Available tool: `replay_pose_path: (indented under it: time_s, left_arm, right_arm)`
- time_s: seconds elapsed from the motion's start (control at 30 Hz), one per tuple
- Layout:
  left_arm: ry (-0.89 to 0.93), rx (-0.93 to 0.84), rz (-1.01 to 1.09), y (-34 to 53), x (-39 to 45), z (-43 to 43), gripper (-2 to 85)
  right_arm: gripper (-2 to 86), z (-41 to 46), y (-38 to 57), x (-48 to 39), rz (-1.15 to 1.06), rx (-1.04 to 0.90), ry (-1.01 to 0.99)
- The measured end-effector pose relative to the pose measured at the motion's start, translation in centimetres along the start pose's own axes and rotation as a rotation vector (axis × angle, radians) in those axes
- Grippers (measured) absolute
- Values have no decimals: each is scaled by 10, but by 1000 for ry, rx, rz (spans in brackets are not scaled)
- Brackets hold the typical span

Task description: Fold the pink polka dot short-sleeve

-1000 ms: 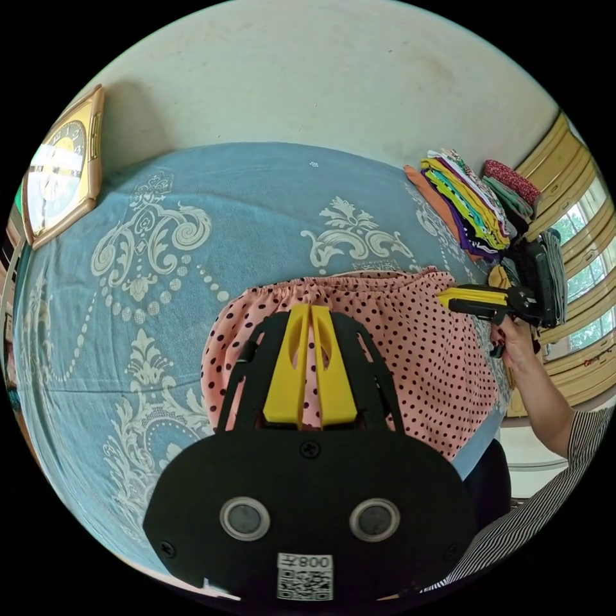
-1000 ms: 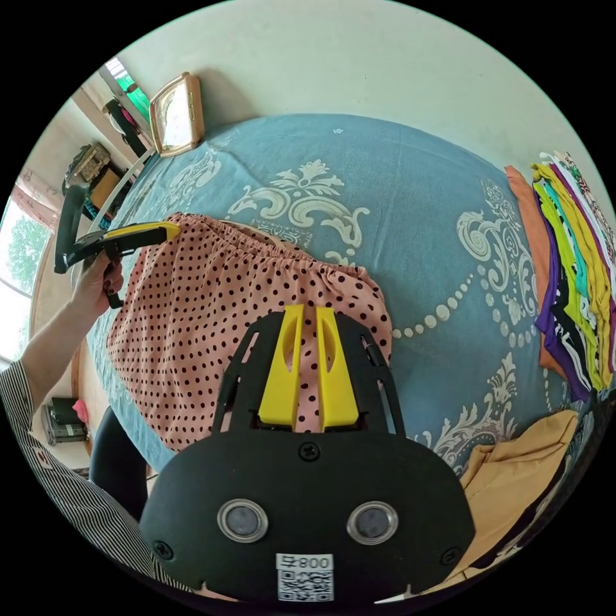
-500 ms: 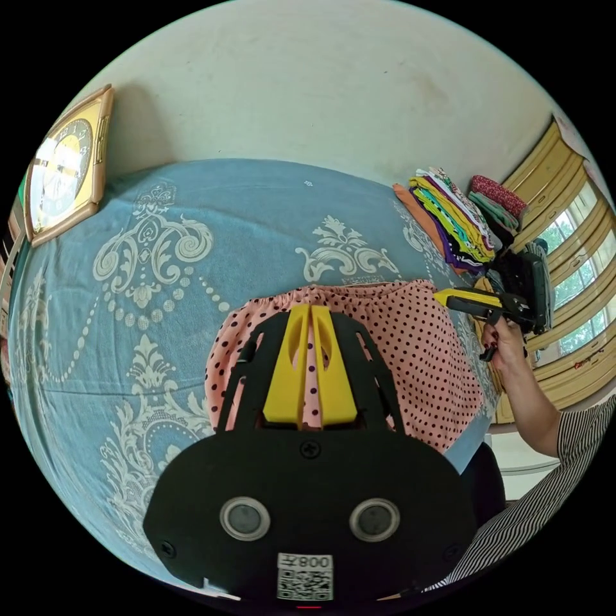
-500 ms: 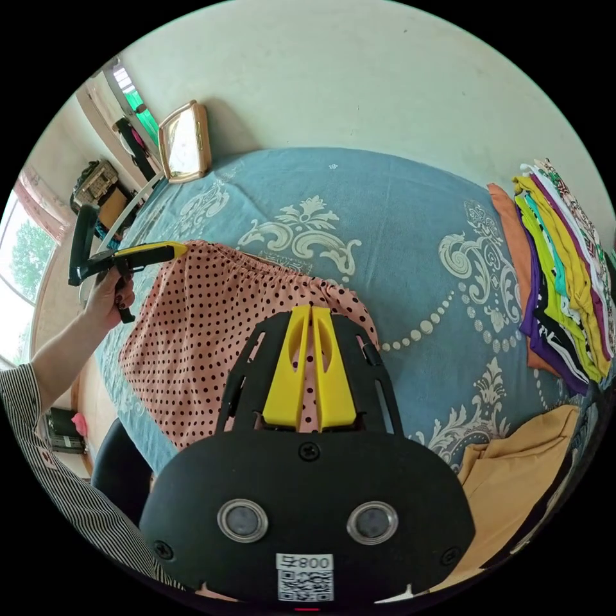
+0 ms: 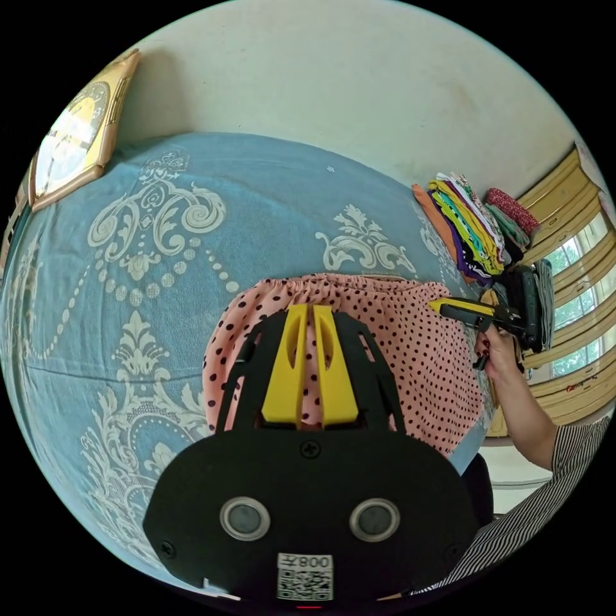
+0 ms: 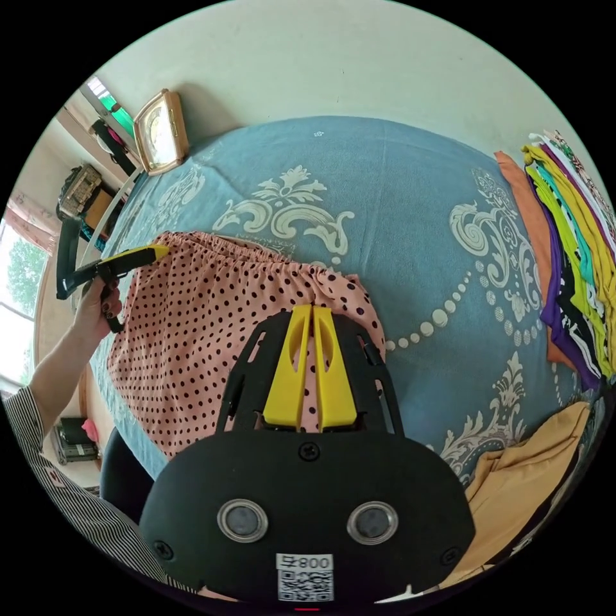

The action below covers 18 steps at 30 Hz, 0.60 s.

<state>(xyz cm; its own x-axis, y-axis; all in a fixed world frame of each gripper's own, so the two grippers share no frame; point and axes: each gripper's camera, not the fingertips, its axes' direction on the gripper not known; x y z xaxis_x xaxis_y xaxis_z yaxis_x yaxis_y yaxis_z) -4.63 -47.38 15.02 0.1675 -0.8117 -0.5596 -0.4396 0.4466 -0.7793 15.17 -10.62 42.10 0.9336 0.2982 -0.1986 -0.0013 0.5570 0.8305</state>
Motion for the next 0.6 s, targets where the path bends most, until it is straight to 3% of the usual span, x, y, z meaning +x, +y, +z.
replay_pose_path:
  time_s: [0.23, 0.43, 0.6]
  left_arm:
    - [72, 112, -49, 73, -19, -77, 27]
    - [20, 29, -163, 157, -35, -103, 39]
    - [50, -2, -247, 193, -50, -112, 44]
  right_arm:
    - [2, -55, 67, 10, 28, 114, -163]
    - [2, -67, 159, 0, 51, 45, -152]
    - [2, -71, 168, 26, 107, 67, -218]
